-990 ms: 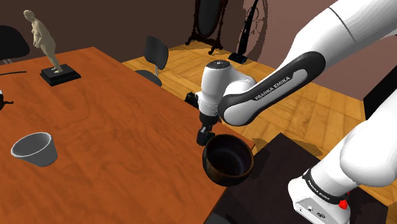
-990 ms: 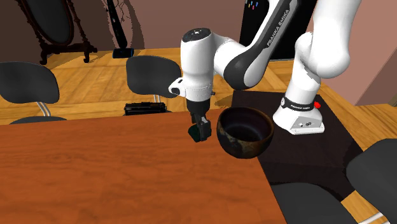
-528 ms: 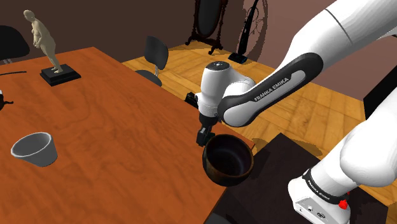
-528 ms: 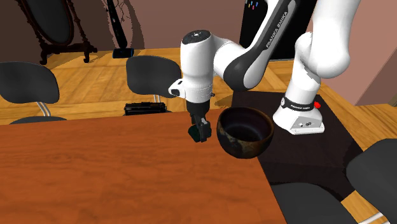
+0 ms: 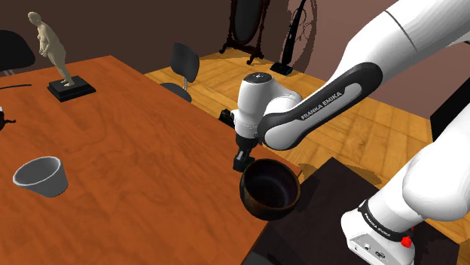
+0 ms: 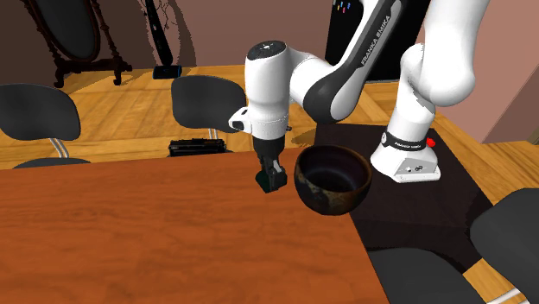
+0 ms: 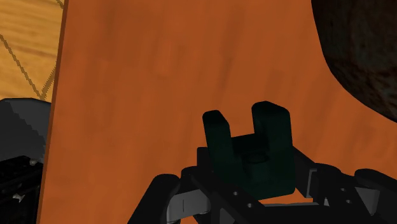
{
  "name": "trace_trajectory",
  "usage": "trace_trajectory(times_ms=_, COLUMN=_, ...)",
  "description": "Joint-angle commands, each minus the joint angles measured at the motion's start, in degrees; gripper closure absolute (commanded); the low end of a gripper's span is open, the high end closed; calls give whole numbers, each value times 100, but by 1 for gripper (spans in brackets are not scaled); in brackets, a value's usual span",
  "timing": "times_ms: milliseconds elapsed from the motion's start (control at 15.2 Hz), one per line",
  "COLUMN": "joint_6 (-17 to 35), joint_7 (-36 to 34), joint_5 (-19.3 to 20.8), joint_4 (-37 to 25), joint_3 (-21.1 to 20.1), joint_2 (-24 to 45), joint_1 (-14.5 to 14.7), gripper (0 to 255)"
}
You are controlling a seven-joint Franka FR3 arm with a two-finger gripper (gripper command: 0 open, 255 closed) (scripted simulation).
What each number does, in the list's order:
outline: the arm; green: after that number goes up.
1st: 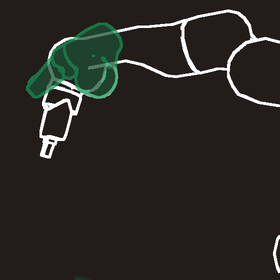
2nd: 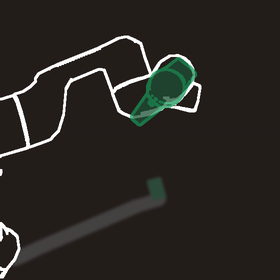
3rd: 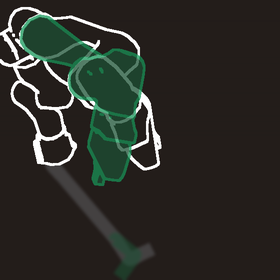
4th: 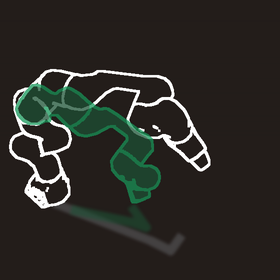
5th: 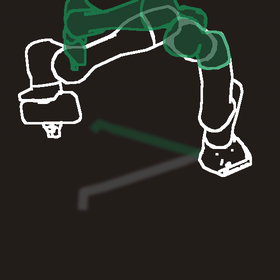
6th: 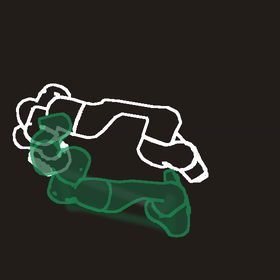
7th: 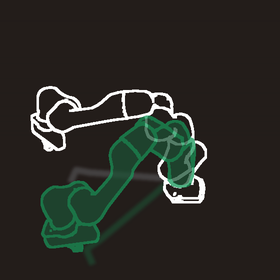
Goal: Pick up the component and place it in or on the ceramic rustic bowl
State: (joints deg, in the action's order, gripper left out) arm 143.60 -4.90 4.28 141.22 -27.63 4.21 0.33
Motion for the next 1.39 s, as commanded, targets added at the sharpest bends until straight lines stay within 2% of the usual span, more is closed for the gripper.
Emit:
trace_trajectory(times_ms=0, joint_6=0, joint_7=0, joint_5=0, joint_4=1, joint_3=0, joint_2=2, joint_1=0, gripper=255)
trace_trajectory(times_ms=726, joint_6=-804, joint_7=401, joint_5=-545, joint_4=-172, joint_3=-36, joint_2=-718, joint_1=-4, gripper=255)
trace_trajectory(times_ms=1320, joint_6=-1547, joint_7=623, joint_5=-830, joint_4=-446, joint_3=25, joint_2=-1237, joint_1=25, gripper=255)
